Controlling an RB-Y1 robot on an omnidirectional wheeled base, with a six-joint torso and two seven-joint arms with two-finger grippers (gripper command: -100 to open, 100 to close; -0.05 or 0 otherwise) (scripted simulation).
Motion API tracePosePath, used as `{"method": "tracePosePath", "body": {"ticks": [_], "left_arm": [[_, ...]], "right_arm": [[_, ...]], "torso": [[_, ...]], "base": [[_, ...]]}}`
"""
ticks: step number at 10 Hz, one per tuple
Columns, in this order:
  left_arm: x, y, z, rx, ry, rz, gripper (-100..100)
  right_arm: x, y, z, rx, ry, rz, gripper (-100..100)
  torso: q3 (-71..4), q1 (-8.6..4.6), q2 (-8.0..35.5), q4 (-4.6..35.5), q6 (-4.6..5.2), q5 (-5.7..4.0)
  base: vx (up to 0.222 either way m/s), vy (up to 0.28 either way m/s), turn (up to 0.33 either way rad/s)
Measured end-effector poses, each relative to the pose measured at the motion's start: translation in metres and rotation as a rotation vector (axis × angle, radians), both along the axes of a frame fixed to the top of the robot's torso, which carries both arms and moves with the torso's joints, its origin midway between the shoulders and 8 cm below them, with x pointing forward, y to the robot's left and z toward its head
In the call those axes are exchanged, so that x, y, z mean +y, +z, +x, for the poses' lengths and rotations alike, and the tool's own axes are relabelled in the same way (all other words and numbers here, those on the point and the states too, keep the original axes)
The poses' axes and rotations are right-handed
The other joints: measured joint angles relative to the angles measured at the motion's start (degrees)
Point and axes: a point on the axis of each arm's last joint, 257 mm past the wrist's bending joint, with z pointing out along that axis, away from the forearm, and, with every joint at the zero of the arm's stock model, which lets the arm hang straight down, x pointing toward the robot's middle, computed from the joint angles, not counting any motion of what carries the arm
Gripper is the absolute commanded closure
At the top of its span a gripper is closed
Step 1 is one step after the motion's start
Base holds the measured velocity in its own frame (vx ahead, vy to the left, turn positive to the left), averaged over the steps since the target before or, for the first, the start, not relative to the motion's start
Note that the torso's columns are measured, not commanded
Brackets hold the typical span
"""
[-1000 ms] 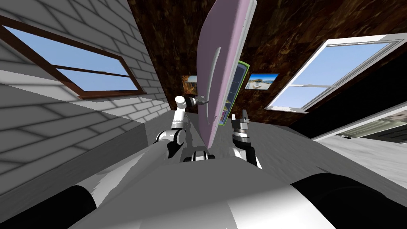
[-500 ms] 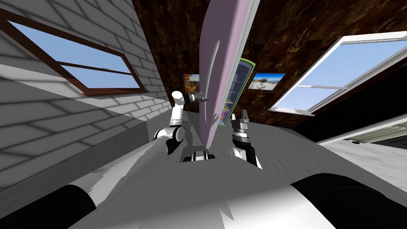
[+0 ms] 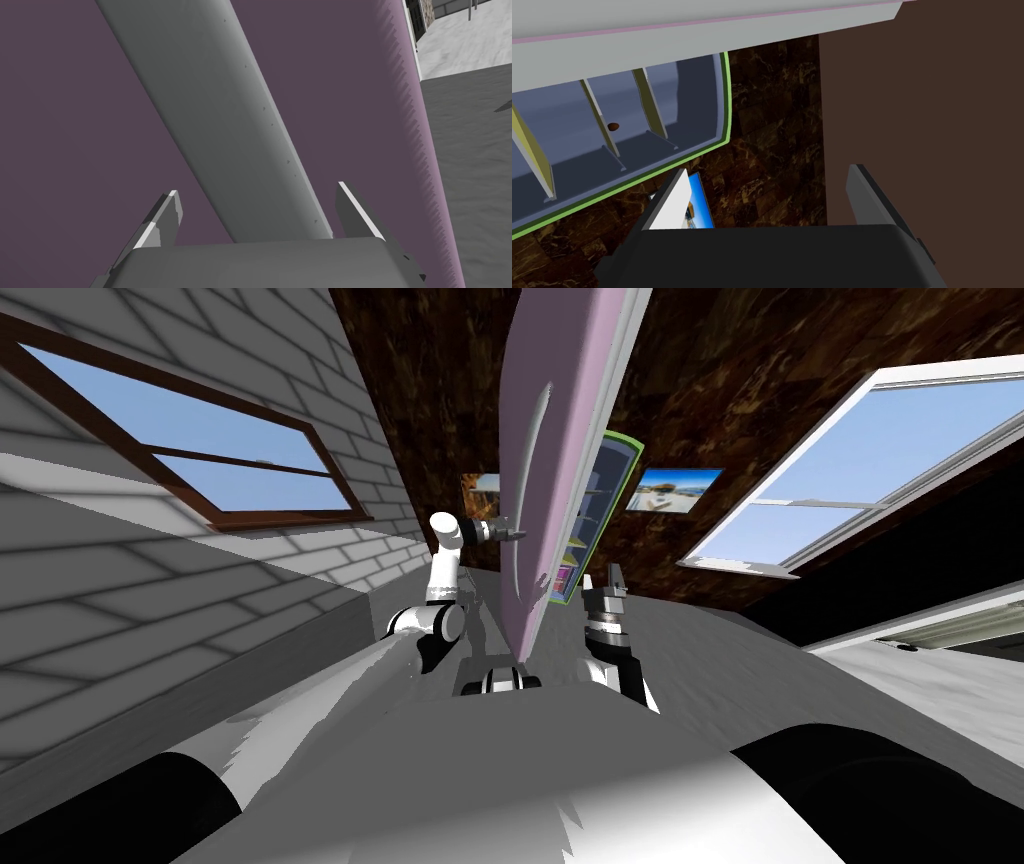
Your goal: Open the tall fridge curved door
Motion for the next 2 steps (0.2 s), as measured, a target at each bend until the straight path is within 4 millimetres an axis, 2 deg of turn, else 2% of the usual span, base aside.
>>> {"method": "tracePosePath", "body": {"ticks": [2], "left_arm": [[-0.0002, 0.0, -0.0001, 0.0, 0.0, 0.0, 0]], "right_arm": [[0.0, 0.0, 0.0, 0.0, 0.0, 0.0, 0]], "torso": [[0.0, -0.04, 0.0, 0.0, 0.0, -0.01]], "base": [[0.0, 0.0, 0.0]]}}
